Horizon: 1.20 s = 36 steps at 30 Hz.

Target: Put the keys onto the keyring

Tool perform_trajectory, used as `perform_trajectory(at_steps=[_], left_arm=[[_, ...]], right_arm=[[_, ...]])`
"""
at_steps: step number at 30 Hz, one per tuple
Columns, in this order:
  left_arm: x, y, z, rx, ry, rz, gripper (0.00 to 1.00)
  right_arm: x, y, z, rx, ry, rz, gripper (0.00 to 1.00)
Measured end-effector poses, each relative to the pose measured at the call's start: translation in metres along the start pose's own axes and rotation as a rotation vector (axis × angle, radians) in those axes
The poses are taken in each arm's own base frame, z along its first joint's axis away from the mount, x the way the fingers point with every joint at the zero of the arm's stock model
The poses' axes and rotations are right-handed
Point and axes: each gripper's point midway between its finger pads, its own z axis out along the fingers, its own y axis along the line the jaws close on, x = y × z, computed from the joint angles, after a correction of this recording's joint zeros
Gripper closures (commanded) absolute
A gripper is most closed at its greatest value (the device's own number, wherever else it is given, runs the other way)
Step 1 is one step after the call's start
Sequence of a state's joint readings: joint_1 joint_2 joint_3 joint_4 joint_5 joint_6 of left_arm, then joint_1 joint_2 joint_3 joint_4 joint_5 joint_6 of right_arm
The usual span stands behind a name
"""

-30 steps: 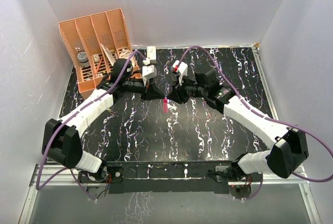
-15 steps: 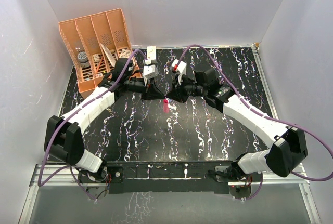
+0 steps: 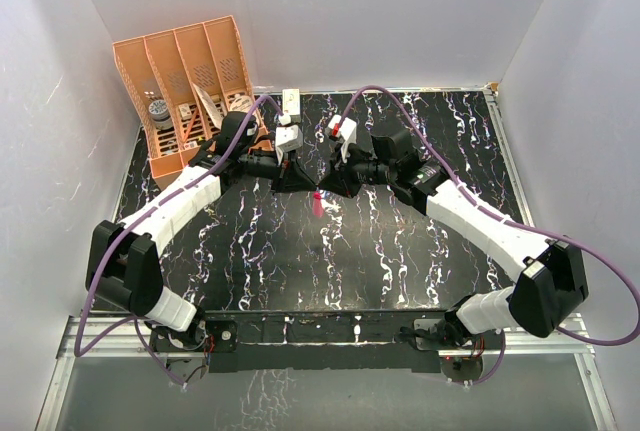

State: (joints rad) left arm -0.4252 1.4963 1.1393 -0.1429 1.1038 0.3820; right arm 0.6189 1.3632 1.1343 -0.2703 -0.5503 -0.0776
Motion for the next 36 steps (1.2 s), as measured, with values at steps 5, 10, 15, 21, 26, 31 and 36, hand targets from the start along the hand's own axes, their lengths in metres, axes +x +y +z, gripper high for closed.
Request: perform_trajectory(at_steps=[5, 10, 15, 21, 26, 31, 36], left_arm=[[-0.001, 0.000, 0.000, 0.000, -0.001, 0.001, 1.00], [-0.001, 0.000, 0.000, 0.000, -0.001, 0.002, 1.00], [-0.001, 0.000, 0.000, 0.000, -0.001, 0.002, 1.00], [0.000, 0.001, -0.001, -0.005, 0.001, 0.001, 1.00], [-0.001, 0.005, -0.001, -0.025, -0.001, -0.006, 0.85], [-0.006, 0.012, -0.001, -0.074, -0.020, -0.003, 0.75], [-0.008, 0.019, -0.004, -0.138, -0.035, -0.006, 0.71]], right_arm=[[0.000, 0.000, 0.000, 0.000, -0.001, -0.001, 0.95], [0.000, 0.000, 0.000, 0.000, 0.000, 0.000, 0.94], [0.001, -0.001, 0.002, -0.005, 0.002, 0.002, 0.99], [0.002, 0.000, 0.003, -0.015, 0.002, 0.004, 1.00], [0.001, -0.003, 0.004, -0.008, -0.001, 0.004, 1.00], [0.000, -0.004, 0.004, 0.000, -0.004, 0.010, 1.00], [-0.001, -0.007, 0.004, 0.024, -0.007, 0.024, 1.00]])
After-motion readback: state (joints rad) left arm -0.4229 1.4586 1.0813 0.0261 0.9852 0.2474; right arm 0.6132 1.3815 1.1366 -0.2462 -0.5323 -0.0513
